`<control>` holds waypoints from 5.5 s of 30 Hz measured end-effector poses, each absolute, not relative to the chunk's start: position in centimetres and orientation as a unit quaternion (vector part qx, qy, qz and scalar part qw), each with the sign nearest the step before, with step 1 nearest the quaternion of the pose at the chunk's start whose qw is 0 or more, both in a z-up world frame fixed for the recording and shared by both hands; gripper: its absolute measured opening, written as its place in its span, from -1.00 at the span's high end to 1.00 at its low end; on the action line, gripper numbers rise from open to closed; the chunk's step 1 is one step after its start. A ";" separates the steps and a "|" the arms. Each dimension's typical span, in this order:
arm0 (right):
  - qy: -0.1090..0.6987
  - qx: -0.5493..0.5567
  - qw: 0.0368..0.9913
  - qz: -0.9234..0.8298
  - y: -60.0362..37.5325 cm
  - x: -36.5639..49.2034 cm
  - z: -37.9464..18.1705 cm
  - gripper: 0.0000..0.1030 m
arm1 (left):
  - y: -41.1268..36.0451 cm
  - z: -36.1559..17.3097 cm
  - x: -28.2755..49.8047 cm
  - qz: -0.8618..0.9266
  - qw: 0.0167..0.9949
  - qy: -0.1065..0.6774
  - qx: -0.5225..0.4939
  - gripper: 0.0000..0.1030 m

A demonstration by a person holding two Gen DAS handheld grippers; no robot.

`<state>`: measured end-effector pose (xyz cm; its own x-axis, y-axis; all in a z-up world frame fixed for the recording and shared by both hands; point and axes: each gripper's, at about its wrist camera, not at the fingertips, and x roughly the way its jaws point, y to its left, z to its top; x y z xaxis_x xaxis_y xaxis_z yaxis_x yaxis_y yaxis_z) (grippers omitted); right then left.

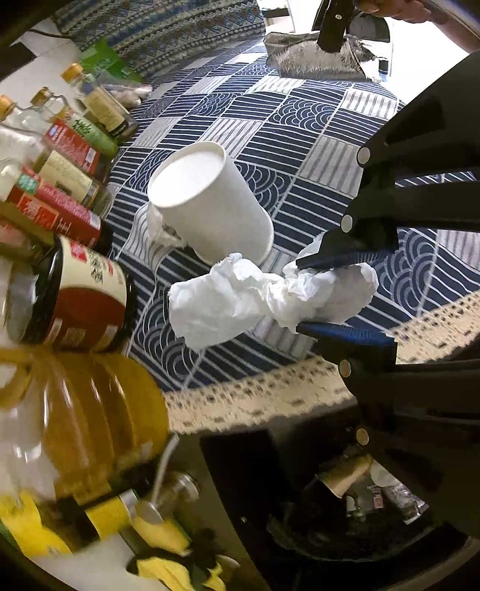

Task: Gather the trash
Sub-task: 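Grasp the crumpled white tissue with the left gripper while the right holds the foil packet, then carry the tissue and foil packet over the trash bin and open both grippers, then move both grippers back over the table toward the white paper cup, then grasp the white paper cup with the left gripper while the right grasps the tissue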

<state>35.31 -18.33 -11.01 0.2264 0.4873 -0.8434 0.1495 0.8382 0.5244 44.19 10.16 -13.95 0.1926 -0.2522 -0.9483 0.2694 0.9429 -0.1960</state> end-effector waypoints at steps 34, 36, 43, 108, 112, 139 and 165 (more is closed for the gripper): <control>0.655 0.125 0.691 0.279 14.5 41.7 -12.3 -0.17 | 35.5 -11.5 34.3 -0.078 0.800 0.587 -0.100 0.47; 0.656 0.120 0.689 0.284 16.3 42.1 -12.4 -0.17 | 36.6 -11.5 34.3 -0.074 0.801 0.585 -0.104 0.47; 0.659 0.107 0.685 0.292 20.6 44.3 -12.4 -0.18 | 39.8 -11.7 34.6 -0.072 0.800 0.586 -0.110 0.47; 0.606 0.083 0.744 0.271 10.3 41.9 -6.5 -0.57 | 27.0 -8.1 32.2 -0.101 0.806 0.580 -0.068 -0.23; 0.596 0.089 0.752 0.269 5.4 41.7 -5.2 -0.57 | 22.7 -7.2 32.7 -0.109 0.809 0.575 -0.059 -0.23; 0.589 0.190 0.756 0.214 -18.5 45.0 -8.7 -0.57 | 3.5 -9.5 43.6 -0.109 0.795 0.597 0.001 -0.36; 0.608 0.225 0.734 0.201 -18.1 48.3 -12.4 -0.57 | 0.5 -12.8 48.5 -0.143 0.778 0.611 0.018 -0.11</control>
<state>48.27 -18.12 -12.43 0.1790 0.5685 -0.8030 -0.0219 0.8183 0.5744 48.53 0.49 -12.82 0.2120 -0.1998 -0.9566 0.2448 0.9585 -0.1460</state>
